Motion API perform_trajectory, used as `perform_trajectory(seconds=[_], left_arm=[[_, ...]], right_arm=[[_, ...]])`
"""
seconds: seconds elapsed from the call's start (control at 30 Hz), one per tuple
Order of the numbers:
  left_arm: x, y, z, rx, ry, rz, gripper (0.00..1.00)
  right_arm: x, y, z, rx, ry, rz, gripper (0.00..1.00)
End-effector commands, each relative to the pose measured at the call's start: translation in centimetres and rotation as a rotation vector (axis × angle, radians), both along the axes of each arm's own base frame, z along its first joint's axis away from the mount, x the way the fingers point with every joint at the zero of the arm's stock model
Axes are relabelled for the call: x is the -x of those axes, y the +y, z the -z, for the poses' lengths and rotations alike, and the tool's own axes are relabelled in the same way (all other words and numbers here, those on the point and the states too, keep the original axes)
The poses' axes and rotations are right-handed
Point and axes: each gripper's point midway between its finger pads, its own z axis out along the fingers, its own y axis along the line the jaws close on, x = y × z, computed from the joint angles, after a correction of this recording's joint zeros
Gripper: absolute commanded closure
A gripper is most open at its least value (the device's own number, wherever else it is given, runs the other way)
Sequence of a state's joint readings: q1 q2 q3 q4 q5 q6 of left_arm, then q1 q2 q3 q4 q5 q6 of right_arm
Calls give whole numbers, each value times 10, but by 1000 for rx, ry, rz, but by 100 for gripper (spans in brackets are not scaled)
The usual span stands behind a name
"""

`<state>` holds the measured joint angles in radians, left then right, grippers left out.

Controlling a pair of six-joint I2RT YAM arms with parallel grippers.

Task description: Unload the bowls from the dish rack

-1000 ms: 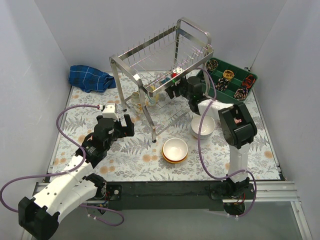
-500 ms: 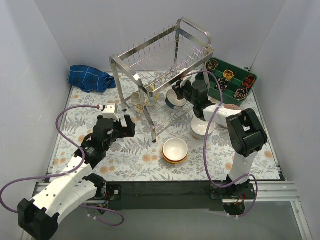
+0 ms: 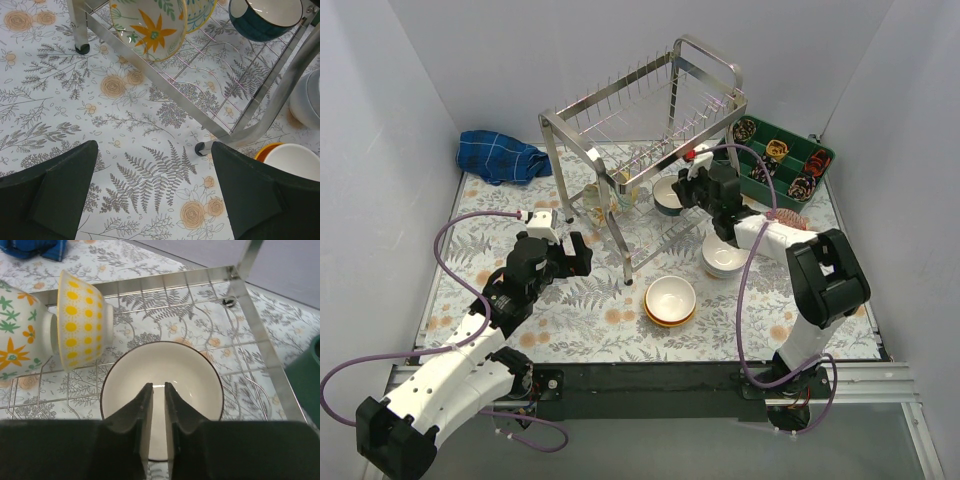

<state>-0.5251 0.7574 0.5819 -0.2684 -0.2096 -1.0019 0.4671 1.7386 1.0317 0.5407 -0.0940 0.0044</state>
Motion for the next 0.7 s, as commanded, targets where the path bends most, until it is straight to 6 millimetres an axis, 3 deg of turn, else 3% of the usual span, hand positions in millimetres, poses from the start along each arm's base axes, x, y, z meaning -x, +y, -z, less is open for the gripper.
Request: perform_trajectory(seconds=[0.0, 0.07, 0.1, 0.2, 0.3, 0.67], left_arm=[[0, 0, -5, 2, -19, 9, 2], [0, 0, -4, 1, -18, 11, 2], [0, 0, -4, 1, -18, 11, 2], [0, 0, -4, 1, -18, 11, 2], [0, 0, -4, 1, -18, 10, 2], [0, 2, -4, -1, -19, 5, 2]], right_arm=[[3, -26, -21, 9, 44, 150, 72], [-1, -39, -28, 15, 52, 230, 64], [-1, -41, -27, 12, 76, 255, 56], [-3, -51, -18, 32, 157, 324, 45], [-8, -55, -5, 31, 223, 359, 44], [-27, -39, 30, -4, 407, 347, 48]])
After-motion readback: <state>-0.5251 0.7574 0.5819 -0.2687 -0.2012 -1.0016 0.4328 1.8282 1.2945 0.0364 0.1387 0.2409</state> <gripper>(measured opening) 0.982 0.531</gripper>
